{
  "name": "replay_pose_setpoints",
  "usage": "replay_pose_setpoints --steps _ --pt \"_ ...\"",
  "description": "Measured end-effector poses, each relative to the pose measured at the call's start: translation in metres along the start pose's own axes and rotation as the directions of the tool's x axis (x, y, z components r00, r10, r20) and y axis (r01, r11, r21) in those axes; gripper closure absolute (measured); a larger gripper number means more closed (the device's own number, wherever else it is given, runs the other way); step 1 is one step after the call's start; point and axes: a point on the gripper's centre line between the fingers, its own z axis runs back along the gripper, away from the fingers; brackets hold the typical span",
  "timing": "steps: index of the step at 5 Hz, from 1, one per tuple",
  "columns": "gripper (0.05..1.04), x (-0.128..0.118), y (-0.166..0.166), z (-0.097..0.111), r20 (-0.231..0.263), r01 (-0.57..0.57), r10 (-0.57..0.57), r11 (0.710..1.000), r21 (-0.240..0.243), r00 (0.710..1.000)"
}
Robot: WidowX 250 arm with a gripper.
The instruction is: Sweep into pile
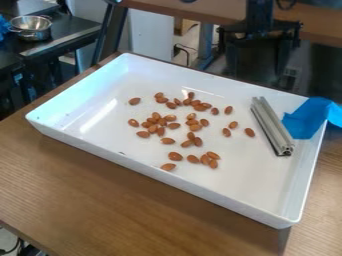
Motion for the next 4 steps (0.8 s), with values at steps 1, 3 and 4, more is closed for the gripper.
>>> replay_pose_setpoints --steps 1,3,4 --pt "0.083 -0.003 0.004 -0.021 -0.042 -0.008 0.009 1.0 0.028 0.999" --pt "0.083 -0.001 0.002 -0.027 -0.035 -0.051 0.052 0.999 0.02 0.998" --pt "0.083 0.001 0.001 -0.035 -0.033 -0.057 0.057 0.998 0.017 0.998"
